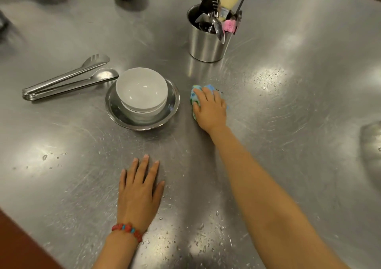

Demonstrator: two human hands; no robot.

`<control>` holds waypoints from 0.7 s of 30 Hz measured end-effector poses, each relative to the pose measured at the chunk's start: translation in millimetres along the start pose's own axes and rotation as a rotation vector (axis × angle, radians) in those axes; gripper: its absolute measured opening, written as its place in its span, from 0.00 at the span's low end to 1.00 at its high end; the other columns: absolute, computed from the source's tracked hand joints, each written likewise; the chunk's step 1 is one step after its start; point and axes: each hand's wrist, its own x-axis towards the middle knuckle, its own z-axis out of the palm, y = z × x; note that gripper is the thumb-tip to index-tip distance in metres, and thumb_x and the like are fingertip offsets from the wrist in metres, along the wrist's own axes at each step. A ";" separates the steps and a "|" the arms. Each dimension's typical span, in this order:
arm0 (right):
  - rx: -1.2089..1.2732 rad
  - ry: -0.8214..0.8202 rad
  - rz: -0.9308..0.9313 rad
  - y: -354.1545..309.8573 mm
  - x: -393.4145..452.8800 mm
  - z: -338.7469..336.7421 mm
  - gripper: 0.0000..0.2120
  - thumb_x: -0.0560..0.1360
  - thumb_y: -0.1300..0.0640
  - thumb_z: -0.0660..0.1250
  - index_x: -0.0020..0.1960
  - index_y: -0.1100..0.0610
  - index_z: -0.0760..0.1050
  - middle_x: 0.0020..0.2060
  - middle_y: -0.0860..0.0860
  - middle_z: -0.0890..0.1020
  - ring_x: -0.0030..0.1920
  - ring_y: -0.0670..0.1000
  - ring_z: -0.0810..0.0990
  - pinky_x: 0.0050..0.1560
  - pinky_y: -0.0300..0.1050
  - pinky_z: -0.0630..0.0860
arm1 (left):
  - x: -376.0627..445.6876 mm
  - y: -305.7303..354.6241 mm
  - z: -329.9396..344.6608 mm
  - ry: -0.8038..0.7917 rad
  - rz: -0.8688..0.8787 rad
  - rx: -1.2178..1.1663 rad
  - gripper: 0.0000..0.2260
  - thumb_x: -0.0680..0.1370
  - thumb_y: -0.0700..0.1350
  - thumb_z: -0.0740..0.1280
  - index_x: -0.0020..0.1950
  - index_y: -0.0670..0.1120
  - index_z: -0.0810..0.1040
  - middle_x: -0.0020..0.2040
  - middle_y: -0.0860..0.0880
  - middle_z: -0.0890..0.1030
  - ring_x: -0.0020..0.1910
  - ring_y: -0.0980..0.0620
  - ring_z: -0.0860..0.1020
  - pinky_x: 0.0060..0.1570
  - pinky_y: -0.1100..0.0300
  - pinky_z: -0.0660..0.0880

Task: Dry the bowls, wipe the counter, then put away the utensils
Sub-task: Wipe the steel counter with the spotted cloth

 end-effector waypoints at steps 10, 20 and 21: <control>-0.019 -0.099 -0.333 -29.9 -144.3 13.7 0.21 0.77 0.46 0.53 0.69 0.48 0.65 0.70 0.49 0.69 0.71 0.56 0.64 0.68 0.53 0.62 | -19.6 -12.9 -13.9 0.028 0.016 -0.045 0.35 0.78 0.60 0.37 0.61 0.40 0.76 0.62 0.37 0.76 0.62 0.34 0.73 0.57 0.37 0.70; 0.014 -0.021 -0.039 -54.8 -173.2 16.3 0.21 0.78 0.50 0.56 0.71 0.49 0.62 0.72 0.51 0.66 0.73 0.59 0.59 0.70 0.55 0.59 | -47.3 -28.1 -5.4 0.015 0.029 -0.044 0.31 0.76 0.59 0.43 0.64 0.42 0.74 0.66 0.39 0.73 0.65 0.36 0.70 0.62 0.37 0.67; 0.019 -0.007 -0.084 -59.1 -190.9 16.2 0.21 0.77 0.50 0.58 0.70 0.49 0.65 0.70 0.51 0.69 0.71 0.59 0.63 0.67 0.55 0.63 | -47.5 -29.6 -4.1 0.029 0.034 -0.049 0.29 0.75 0.58 0.46 0.63 0.42 0.74 0.66 0.39 0.73 0.65 0.36 0.71 0.62 0.37 0.67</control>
